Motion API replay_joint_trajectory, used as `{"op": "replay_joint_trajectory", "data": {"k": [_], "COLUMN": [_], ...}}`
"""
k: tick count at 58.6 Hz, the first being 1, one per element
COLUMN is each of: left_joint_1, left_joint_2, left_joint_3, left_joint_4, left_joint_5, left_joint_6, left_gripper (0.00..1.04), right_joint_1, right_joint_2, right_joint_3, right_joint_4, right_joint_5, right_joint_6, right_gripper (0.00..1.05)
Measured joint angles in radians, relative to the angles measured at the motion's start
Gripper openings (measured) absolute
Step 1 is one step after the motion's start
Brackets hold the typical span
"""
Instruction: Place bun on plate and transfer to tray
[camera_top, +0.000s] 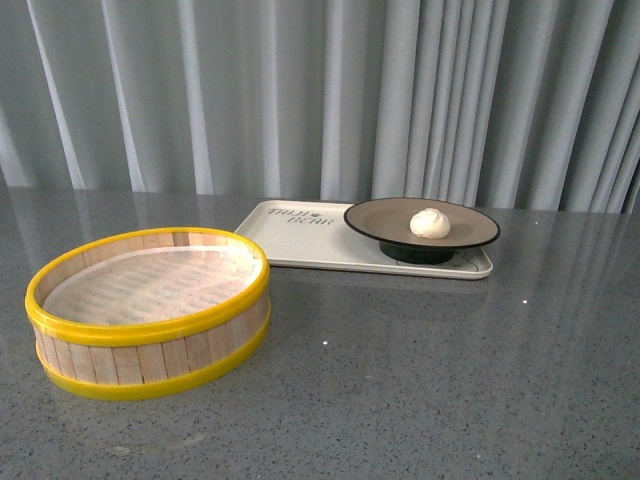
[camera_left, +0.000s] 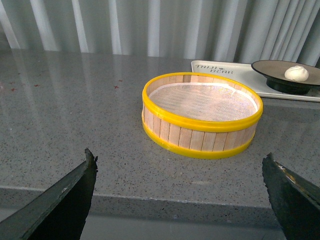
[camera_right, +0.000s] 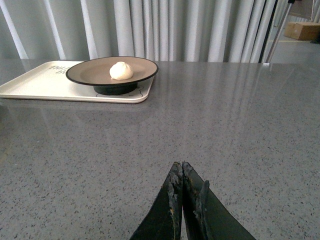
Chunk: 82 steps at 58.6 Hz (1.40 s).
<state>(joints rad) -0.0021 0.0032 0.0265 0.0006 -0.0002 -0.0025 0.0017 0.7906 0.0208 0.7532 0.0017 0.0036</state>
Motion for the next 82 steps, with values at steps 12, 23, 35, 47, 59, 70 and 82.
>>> {"op": "replay_joint_trajectory", "data": {"k": [12,23,35,47,59,70,82], "left_joint_1": [0.000,0.000,0.000,0.000,0.000,0.000,0.000], "left_joint_2": [0.000,0.000,0.000,0.000,0.000,0.000,0.000], "left_joint_3": [0.000,0.000,0.000,0.000,0.000,0.000,0.000], "left_joint_4": [0.000,0.000,0.000,0.000,0.000,0.000,0.000], "left_joint_5": [0.000,0.000,0.000,0.000,0.000,0.000,0.000], "left_joint_6": [0.000,0.000,0.000,0.000,0.000,0.000,0.000], "left_gripper": [0.98,0.98,0.98,0.98,0.98,0.98,0.98], "right_joint_1": [0.000,0.000,0.000,0.000,0.000,0.000,0.000], "right_joint_2": [-0.185,-0.312,-0.413,-0.491,-0.559,-0.605,-0.772], "right_joint_3": [-0.015,-0.015,-0.016,-0.016,-0.016,-0.016,-0.015], "right_joint_4": [-0.162,-0.278,-0.375,-0.451,-0.519,-0.564,-0.747], "right_joint_5": [0.000,0.000,0.000,0.000,0.000,0.000,-0.002], "right_joint_6": [0.000,0.000,0.000,0.000,0.000,0.000,-0.001], "right_gripper": [0.02,0.02,0.02,0.02,0.02,0.02,0.02]}}
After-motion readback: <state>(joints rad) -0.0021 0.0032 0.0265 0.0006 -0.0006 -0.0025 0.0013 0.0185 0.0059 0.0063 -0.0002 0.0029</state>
